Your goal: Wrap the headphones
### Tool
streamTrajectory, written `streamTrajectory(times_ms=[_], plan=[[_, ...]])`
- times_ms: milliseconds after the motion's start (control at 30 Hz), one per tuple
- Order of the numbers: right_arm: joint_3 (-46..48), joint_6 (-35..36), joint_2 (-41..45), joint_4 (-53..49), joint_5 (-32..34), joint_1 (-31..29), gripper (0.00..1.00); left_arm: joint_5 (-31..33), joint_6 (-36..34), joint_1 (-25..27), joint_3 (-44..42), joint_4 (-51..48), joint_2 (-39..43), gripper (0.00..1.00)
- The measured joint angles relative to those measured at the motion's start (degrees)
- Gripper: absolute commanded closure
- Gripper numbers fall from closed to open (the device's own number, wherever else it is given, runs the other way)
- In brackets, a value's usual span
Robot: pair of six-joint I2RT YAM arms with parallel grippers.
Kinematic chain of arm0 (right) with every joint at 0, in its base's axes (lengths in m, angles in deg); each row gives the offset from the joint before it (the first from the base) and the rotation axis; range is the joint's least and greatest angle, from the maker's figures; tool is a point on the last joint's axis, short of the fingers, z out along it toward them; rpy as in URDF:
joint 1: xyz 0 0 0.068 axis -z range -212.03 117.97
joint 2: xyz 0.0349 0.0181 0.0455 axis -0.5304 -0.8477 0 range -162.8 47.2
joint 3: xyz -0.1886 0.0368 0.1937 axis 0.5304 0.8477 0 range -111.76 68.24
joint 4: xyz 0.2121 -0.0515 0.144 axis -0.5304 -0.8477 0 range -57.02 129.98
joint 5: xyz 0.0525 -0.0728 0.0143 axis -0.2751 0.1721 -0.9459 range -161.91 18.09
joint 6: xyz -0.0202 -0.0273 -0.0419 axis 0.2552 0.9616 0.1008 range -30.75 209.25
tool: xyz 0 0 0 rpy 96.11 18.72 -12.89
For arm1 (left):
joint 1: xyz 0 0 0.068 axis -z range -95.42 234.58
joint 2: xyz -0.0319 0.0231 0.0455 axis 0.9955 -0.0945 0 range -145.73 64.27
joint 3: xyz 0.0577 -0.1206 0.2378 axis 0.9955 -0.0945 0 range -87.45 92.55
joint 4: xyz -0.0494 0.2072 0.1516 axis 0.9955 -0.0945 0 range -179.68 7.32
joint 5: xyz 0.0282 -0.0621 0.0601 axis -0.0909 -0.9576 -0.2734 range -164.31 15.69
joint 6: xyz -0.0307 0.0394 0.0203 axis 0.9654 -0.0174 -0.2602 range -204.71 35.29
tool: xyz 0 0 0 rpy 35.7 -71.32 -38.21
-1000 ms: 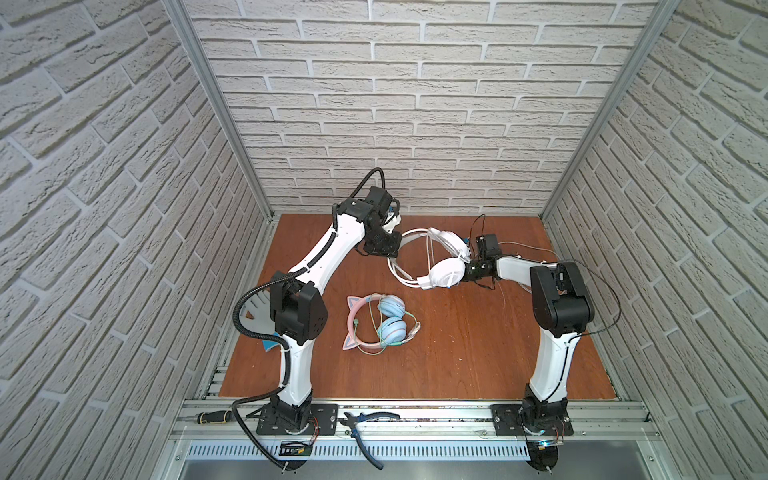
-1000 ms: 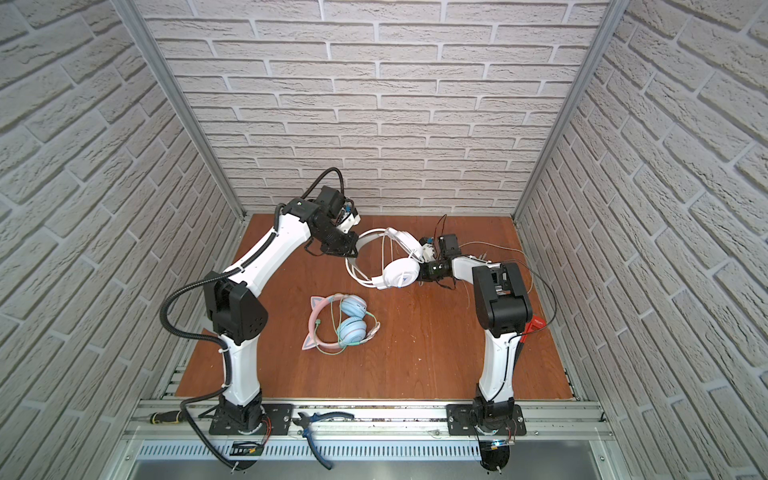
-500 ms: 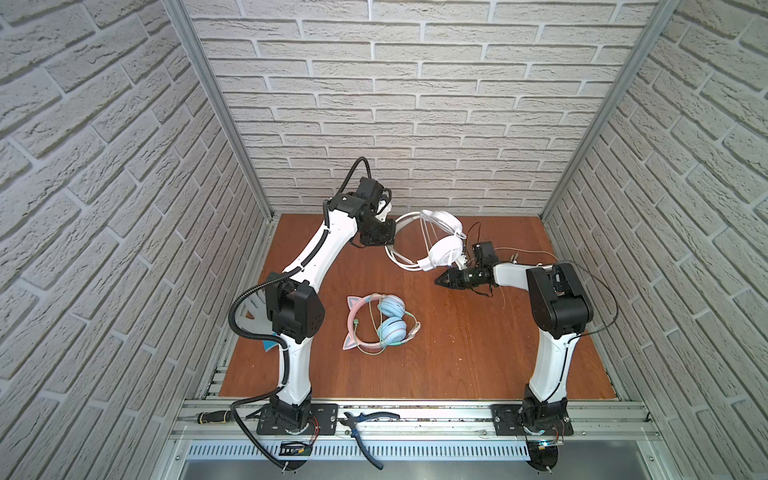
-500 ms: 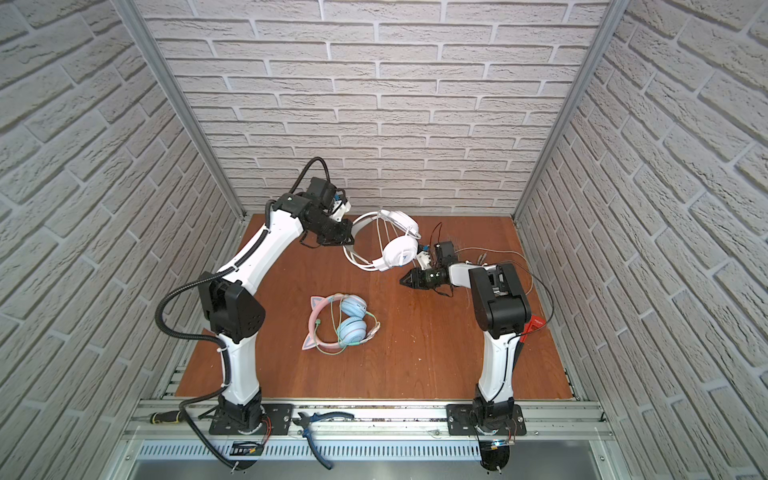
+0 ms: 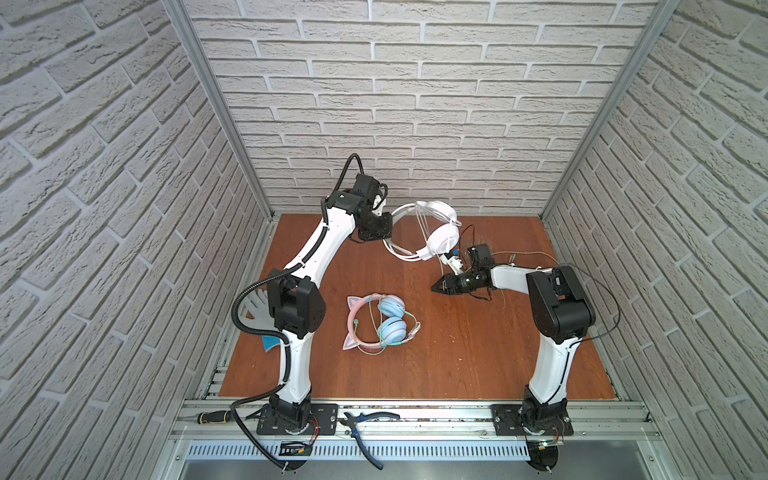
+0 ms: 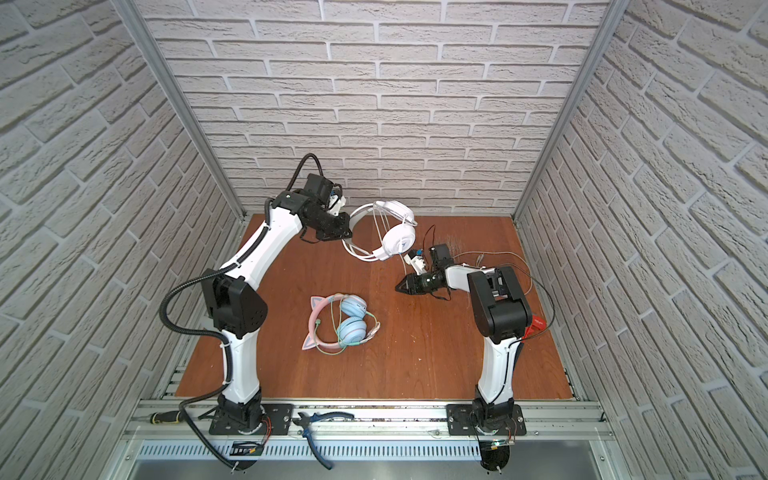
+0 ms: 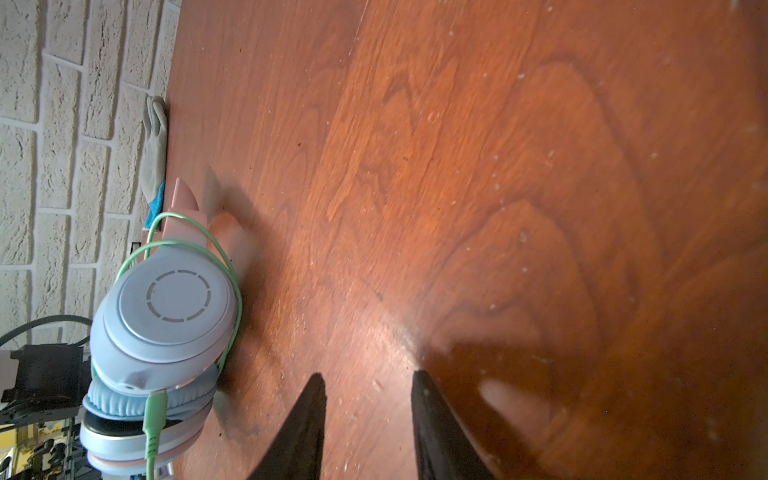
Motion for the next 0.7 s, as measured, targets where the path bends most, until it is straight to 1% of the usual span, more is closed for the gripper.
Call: streamTrajectory(times_ms=[67, 167, 267, 467, 700], plan=[[0.3, 0.5, 0.5, -0.4, 0.1, 0.0, 0.67, 0.3, 0.6, -0.2, 0.1, 0.3, -0.7, 1.0], [1.0, 0.8, 1.4, -1.0, 0.3, 0.0, 0.77, 1.0, 1.5, -0.5, 0.9, 0.9, -2.1, 1.0], [1.2, 1.1, 2.1, -1.8, 0.6, 0.0, 0.81, 2.3, 2.4, -0.7, 0.9, 1.1, -2.7, 1.0], [2.8, 1.5, 5.7, -3.2, 2.2, -0.6, 0.85, 5.3, 3.1, -1.4, 0.9, 1.0, -2.7, 1.0], [3.8, 2.2, 13.1, -6.9, 7.5, -5.1, 0.88, 9.8, 4.9, -2.0, 0.7, 1.0, -2.7, 1.0]])
